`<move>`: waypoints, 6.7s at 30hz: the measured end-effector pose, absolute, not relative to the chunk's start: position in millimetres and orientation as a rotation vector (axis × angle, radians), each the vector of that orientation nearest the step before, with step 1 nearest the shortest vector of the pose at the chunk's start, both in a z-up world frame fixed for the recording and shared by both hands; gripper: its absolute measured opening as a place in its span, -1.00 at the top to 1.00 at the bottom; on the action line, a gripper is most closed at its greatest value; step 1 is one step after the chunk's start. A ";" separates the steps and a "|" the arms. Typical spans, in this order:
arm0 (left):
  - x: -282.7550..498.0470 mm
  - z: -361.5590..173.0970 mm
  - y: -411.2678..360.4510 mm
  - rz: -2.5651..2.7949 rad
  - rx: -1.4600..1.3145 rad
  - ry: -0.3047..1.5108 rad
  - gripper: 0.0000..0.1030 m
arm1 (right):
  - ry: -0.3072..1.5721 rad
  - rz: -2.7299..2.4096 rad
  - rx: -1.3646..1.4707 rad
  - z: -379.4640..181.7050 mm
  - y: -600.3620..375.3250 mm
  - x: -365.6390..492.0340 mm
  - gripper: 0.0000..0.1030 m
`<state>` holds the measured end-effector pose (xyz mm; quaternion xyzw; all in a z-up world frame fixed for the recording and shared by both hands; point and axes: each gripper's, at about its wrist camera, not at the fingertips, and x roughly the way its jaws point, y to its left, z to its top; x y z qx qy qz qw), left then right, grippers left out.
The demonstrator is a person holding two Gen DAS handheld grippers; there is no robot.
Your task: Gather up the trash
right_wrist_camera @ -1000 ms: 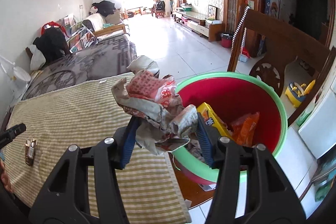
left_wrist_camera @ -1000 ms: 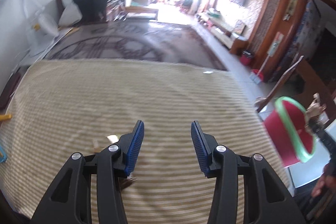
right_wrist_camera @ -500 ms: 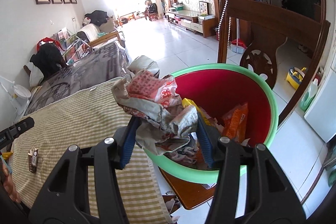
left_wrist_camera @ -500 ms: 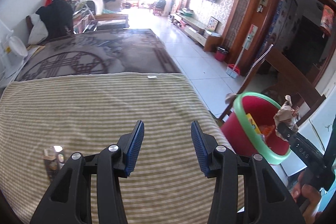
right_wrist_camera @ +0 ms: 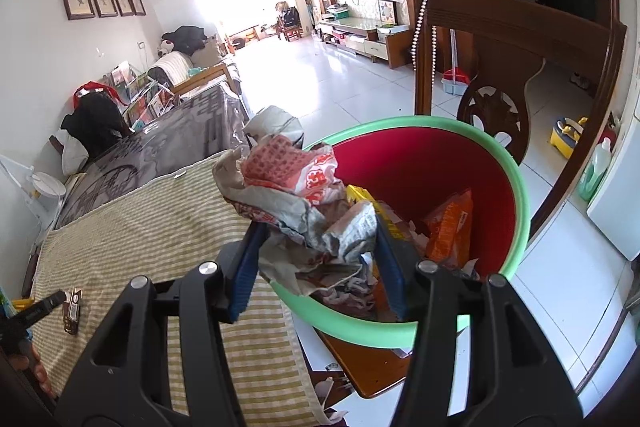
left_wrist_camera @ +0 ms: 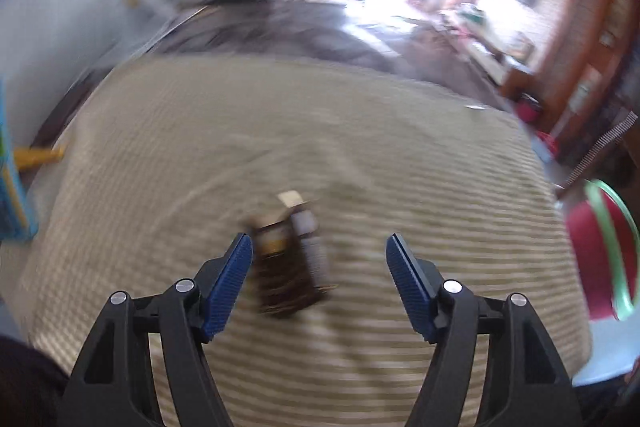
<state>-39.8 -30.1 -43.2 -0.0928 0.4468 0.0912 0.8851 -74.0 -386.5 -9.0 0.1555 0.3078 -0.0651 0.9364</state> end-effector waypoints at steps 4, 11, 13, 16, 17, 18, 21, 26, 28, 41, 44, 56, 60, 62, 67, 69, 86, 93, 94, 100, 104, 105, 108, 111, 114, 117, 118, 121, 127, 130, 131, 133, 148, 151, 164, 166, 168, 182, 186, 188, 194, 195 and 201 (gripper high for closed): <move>-33.7 -57.3 -15.7 0.220 -0.227 0.965 -0.31 | 0.631 -0.129 0.301 -9.1 -383.4 -72.7 0.00; -11.6 -79.0 -17.2 0.207 -0.246 1.033 0.08 | 0.636 -0.136 0.314 -11.0 -385.9 -72.9 0.00; -14.0 -77.4 -19.2 0.199 -0.236 1.018 0.13 | 0.637 -0.135 0.309 -11.2 -386.0 -72.6 0.00; -16.5 -71.4 -20.3 0.183 -0.243 0.999 0.16 | 0.638 -0.132 0.304 -11.3 -386.4 -72.2 0.00; -17.7 -68.2 -21.6 0.178 -0.244 0.987 0.16 | 0.637 -0.132 0.302 -11.4 -386.8 -72.3 0.00; -18.6 -65.2 -25.5 0.172 -0.242 0.976 0.16 | 0.638 -0.134 0.303 -11.3 -386.1 -72.2 0.00; -21.7 -52.2 -39.5 0.136 -0.222 0.940 0.16 | 0.640 -0.136 0.302 -11.5 -386.7 -71.6 0.00; -21.5 -28.6 -72.3 0.052 -0.191 0.886 0.15 | 0.643 -0.136 0.295 -12.1 -387.4 -71.0 0.00; -21.6 -18.6 -90.1 0.010 -0.167 0.865 0.15 | 0.643 -0.136 0.293 -12.5 -387.3 -71.0 0.00; -20.4 23.8 -170.5 -0.199 -0.109 0.775 0.14 | 0.641 -0.135 0.301 -11.9 -387.5 -72.2 0.00; -20.0 29.0 -183.4 -0.229 -0.102 0.767 0.14 | 0.639 -0.132 0.306 -12.1 -388.9 -72.5 0.00; -14.8 36.6 -229.0 -0.324 -0.062 0.761 0.13 | 0.591 -0.167 0.379 11.0 -412.6 -61.1 -0.03; -11.2 39.8 -244.4 -0.358 -0.058 0.754 0.13 | 0.629 -0.242 0.378 15.4 -431.3 -33.9 -0.03; -9.1 40.1 -250.0 -0.367 -0.051 0.752 0.13 | 0.653 -0.257 0.401 7.6 -438.8 -26.0 -0.03; 2.5 32.7 -266.9 -0.387 -0.035 0.770 0.13 | 0.666 -0.291 0.385 -1.5 -444.5 -21.1 -0.27; 7.7 27.5 -275.5 -0.404 -0.034 0.782 0.13 | 0.662 -0.337 0.342 -2.0 -443.8 -19.3 -0.52; 26.5 -0.2 -379.4 -0.669 0.035 0.865 0.13 | 0.336 -0.766 0.512 14.7 -487.6 -79.2 -0.91; 27.5 -6.5 -391.9 -0.694 0.019 0.890 0.10 | 0.364 -0.766 0.536 10.1 -489.2 -73.0 -0.90; 28.1 -7.7 -393.3 -0.692 0.022 0.893 0.10 | 0.360 -0.770 0.536 10.4 -488.3 -73.4 -0.90; 32.3 -8.8 -394.5 -0.687 0.012 0.899 -0.36 | 0.330 -0.792 0.542 15.1 -483.8 -76.0 -0.90; 26.4 0.6 -382.6 -0.665 0.023 0.858 -0.47 | 0.326 -0.791 0.537 18.5 -475.0 -70.7 -0.90; 24.9 3.3 -376.9 -0.656 0.025 0.847 -0.53 | 0.327 -0.785 0.526 20.2 -470.9 -68.5 -0.90; 17.5 14.2 -346.1 -0.601 0.011 0.785 -0.74 | 0.343 -0.735 0.446 27.5 -449.8 -55.2 -0.90; 10.4 24.6 -305.6 -0.535 -0.015 0.731 -0.84 | 0.380 -0.654 0.320 35.3 -415.6 -37.2 -0.91; 5.4 35.2 -264.3 -0.475 -0.021 0.687 -0.84 | 0.360 -0.575 0.224 45.1 -380.5 -31.4 -0.91; -2.5 45.2 -224.5 -0.431 -0.035 0.634 -0.84 | 0.316 -0.475 0.164 55.5 -345.3 -32.0 -0.91; -4.8 48.1 -211.8 -0.420 -0.043 0.617 -0.84 | 0.300 -0.447 0.156 59.0 -335.1 -33.6 -0.91; -11.0 53.8 -172.2 -0.395 -0.075 0.573 -0.84 | 0.225 -0.396 0.151 69.9 -308.2 -44.2 -0.91; -30.9 57.4 -104.0 -0.283 -0.098 0.432 -0.84 | 0.095 -0.372 0.227 70.7 -266.2 -57.1 -0.91; -33.1 53.9 -81.3 -0.230 -0.089 0.396 -0.85 | 0.151 -0.318 0.229 68.1 -253.0 -50.6 -0.91; -31.9 52.2 -74.2 -0.216 -0.095 0.395 -0.85 | 0.164 -0.313 0.209 67.4 -244.7 -48.7 -0.91; -28.3 50.4 -57.9 -0.186 -0.115 0.397 -0.85 | 0.155 -0.323 0.161 66.2 -231.5 -49.6 -0.91; -31.2 53.4 -8.4 -0.054 -0.169 0.365 -0.85 | 0.215 -0.146 0.020 36.8 -163.0 -45.7 -0.91; -32.0 51.1 -7.7 -0.024 -0.165 0.352 -0.85 | 0.252 -0.146 0.041 30.0 -165.6 -39.5 -0.91; -31.3 45.2 -11.9 -0.048 -0.166 0.381 -0.85 | 0.288 -0.136 0.049 23.2 -165.3 -33.5 -0.91; -30.7 44.1 -12.1 -0.056 -0.166 0.389 -0.85 | 0.288 -0.131 0.042 23.3 -163.0 -33.2 -0.91; -30.9 43.7 -12.4 -0.055 -0.164 0.392 -0.85 | 0.293 -0.128 0.040 22.7 -163.0 -33.1 -0.91; -28.4 39.7 -10.4 -0.050 -0.163 0.415 -0.85 | 0.302 -0.119 0.022 20.3 -161.6 -32.3 -0.91; -27.3 39.0 -11.3 -0.051 -0.156 0.420 -0.85 | 0.307 -0.118 0.021 19.5 -162.0 -32.6 -0.91; -27.6 39.0 -11.6 -0.051 -0.156 0.421 -0.85 | 0.307 -0.117 0.021 19.5 -162.0 -32.5 -0.91; -27.0 37.8 -11.3 -0.052 -0.152 0.429 -0.85 | 0.315 -0.114 0.015 19.1 -161.2 -31.8 -0.91; -26.8 37.8 -11.3 -0.052 -0.153 0.429 -0.85 | 0.317 -0.114 0.014 18.8 -160.7 -31.9 -0.91; -26.3 36.3 -10.2 -0.052 -0.157 0.439 -0.85 | 0.329 -0.112 0.017 18.5 -160.0 -30.1 -0.91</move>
